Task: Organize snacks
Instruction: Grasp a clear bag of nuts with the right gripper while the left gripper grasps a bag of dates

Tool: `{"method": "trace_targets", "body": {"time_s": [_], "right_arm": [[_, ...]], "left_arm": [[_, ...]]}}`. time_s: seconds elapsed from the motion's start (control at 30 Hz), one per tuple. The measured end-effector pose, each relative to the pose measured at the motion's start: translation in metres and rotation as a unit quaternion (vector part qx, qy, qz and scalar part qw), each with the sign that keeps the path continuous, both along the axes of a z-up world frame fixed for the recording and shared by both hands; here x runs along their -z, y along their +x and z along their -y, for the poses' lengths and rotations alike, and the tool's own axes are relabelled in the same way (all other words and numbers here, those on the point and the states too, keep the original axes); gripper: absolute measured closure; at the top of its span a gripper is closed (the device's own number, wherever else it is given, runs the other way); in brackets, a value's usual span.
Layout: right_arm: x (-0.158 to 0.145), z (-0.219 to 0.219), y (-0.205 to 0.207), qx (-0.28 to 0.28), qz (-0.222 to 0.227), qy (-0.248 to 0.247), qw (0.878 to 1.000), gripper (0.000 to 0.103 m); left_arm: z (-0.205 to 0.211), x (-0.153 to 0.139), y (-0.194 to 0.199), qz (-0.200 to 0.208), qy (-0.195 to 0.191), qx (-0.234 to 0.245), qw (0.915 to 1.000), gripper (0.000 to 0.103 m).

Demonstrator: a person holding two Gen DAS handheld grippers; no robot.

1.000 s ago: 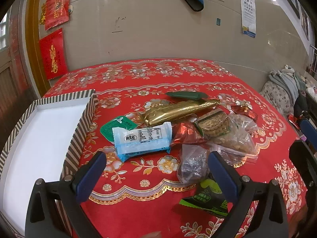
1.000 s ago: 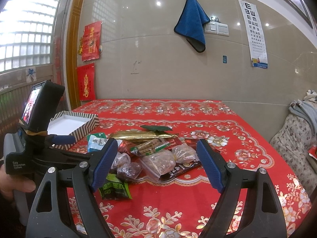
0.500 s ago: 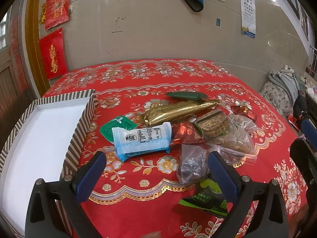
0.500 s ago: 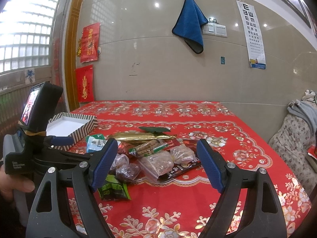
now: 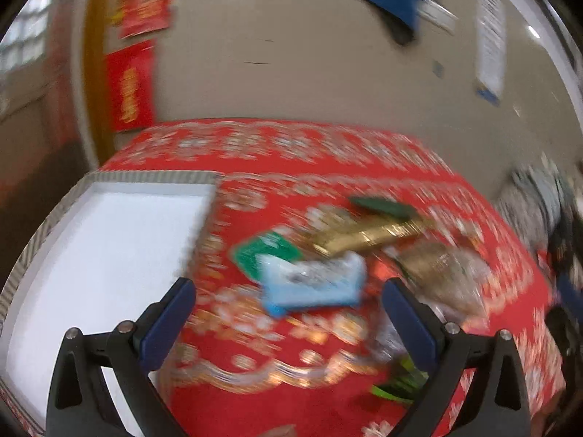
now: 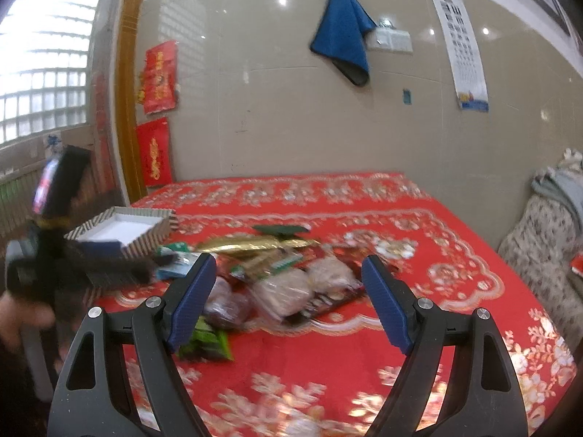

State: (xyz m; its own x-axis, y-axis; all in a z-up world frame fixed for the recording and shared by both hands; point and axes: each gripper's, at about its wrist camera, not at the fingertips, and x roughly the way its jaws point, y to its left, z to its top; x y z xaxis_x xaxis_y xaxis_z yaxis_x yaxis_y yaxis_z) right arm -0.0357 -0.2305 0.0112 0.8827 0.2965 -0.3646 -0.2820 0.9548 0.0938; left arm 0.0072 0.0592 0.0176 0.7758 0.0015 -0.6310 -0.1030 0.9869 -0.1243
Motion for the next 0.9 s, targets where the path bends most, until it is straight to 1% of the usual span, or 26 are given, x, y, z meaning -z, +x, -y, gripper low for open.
{"method": "trace_targets", "body": {"time_s": [0.07,0.13,0.2,0.3,0.33,0.37,0.43,0.47,0.5,0.53,0.57,0.6,0.63,0.67,0.7,0.77,0.8,0.83,0.87,0.9], "right_arm": [[0.001,0.019,0.006,0.000,-0.020,0.012,1.000,0.021],[0.000,0.039,0.016,-0.011,-0.047,0.027,0.998,0.020],[0.001,0.054,0.027,-0.021,-0.070,0.042,0.996,0.020],[0.003,0.062,0.049,-0.072,-0.116,0.076,0.988,0.020],[0.006,0.059,0.058,-0.098,-0.143,0.093,0.981,0.020],[0.009,0.055,0.070,-0.117,-0.179,0.114,0.970,0.020],[0.018,0.046,0.087,-0.129,-0.228,0.150,0.953,0.021],[0.022,0.044,0.097,-0.121,-0.249,0.177,0.944,0.020],[0.026,0.045,0.103,-0.103,-0.260,0.200,0.939,0.020],[0.029,0.047,0.109,-0.080,-0.272,0.215,0.935,0.020],[0.031,0.048,0.114,-0.055,-0.279,0.215,0.934,0.020],[0.031,0.048,0.117,-0.041,-0.272,0.210,0.938,0.020],[0.031,0.046,0.118,-0.042,-0.261,0.203,0.943,0.021],[0.028,0.042,0.118,-0.048,-0.245,0.175,0.952,0.021],[0.025,0.039,0.116,-0.058,-0.229,0.152,0.960,0.021],[0.016,0.032,0.113,-0.095,-0.197,0.106,0.970,0.021],[0.013,0.022,0.112,-0.125,-0.183,0.066,0.973,0.021],[0.014,0.014,0.112,-0.135,-0.180,0.027,0.974,0.021],[0.017,0.010,0.115,-0.137,-0.183,-0.002,0.974,0.021],[0.021,0.003,0.120,-0.142,-0.190,-0.028,0.971,0.021]], "left_arm": [[-0.017,-0.001,0.004,-0.005,-0.021,-0.024,0.9995,0.000],[-0.023,0.002,0.007,-0.013,-0.028,-0.028,0.9991,0.000],[-0.019,0.004,0.009,-0.020,-0.026,-0.010,0.9994,0.000],[-0.003,0.008,0.012,-0.028,-0.024,0.034,0.9987,0.000],[0.001,0.009,0.013,-0.032,-0.024,0.046,0.9982,0.000],[0.003,0.011,0.013,-0.034,-0.021,0.048,0.9981,0.000],[0.002,0.013,0.015,-0.038,-0.015,0.039,0.9984,0.000],[0.001,0.014,0.015,-0.041,-0.014,0.035,0.9984,0.000],[0.000,0.016,0.016,-0.044,-0.014,0.031,0.9984,0.000],[0.000,0.018,0.016,-0.046,-0.012,0.030,0.9984,0.000],[0.001,0.019,0.016,-0.048,-0.008,0.031,0.9983,0.000],[0.003,0.020,0.015,-0.049,-0.005,0.036,0.9982,0.000],[0.008,0.020,0.015,-0.048,-0.002,0.045,0.9978,0.000],[0.014,0.020,0.013,-0.047,0.000,0.061,0.9970,0.000],[0.020,0.021,0.011,-0.047,0.003,0.079,0.9957,0.000],[0.036,0.022,0.008,-0.050,0.018,0.115,0.9919,0.000],[0.043,0.022,0.006,-0.047,0.026,0.128,0.9903,0.000],[0.052,0.021,0.003,-0.042,0.038,0.143,0.9881,0.000],[0.059,0.021,0.001,-0.038,0.048,0.151,0.9866,0.000],[0.064,0.021,0.001,-0.034,0.056,0.157,0.9855,0.000]]}}
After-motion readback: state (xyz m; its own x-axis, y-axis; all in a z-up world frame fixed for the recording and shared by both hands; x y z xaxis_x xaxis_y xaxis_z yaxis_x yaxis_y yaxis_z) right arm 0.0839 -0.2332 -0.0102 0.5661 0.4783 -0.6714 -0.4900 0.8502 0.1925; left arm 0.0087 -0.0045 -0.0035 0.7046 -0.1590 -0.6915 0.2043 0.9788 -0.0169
